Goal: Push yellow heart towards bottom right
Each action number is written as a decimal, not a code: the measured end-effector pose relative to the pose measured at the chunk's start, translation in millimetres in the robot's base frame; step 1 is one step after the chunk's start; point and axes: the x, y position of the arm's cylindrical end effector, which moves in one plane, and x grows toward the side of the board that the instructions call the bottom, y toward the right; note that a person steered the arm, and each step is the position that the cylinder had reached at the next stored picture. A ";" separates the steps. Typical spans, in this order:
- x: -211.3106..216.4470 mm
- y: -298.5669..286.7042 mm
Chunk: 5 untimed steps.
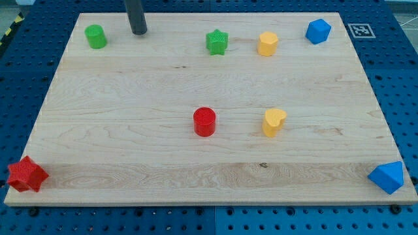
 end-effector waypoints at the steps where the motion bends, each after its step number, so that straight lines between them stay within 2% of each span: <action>1: 0.0 0.1; 2: 70.3 67.8; 3: 82.6 79.0; 4: 142.5 143.3; 5: 144.3 146.6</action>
